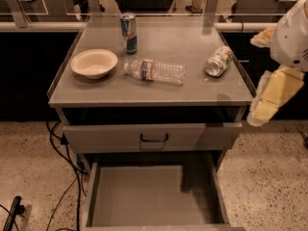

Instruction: Place water bottle into middle drawer

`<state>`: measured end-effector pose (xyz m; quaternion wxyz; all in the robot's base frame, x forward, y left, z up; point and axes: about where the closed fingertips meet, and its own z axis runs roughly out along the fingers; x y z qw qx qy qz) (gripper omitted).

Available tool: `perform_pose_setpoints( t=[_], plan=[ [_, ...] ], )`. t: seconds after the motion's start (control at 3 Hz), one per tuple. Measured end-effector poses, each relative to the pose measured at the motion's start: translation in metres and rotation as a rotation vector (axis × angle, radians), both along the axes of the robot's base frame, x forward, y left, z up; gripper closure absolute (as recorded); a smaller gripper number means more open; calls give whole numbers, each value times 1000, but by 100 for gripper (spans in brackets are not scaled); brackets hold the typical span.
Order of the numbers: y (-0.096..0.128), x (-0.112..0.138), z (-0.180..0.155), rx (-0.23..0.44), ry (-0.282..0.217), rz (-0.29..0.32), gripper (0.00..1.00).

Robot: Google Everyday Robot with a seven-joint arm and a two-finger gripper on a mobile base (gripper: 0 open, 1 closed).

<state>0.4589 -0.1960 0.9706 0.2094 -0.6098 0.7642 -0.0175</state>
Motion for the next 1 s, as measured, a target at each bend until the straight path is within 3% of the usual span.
perform_pose_setpoints(
  t=[0.33, 0.67, 1.0],
  plan=[
    [17, 11, -2, 119, -50, 9, 0],
    [41, 24, -9, 262, -66, 7, 0],
    [82, 61, -26, 310, -52, 40, 0]
  ],
)
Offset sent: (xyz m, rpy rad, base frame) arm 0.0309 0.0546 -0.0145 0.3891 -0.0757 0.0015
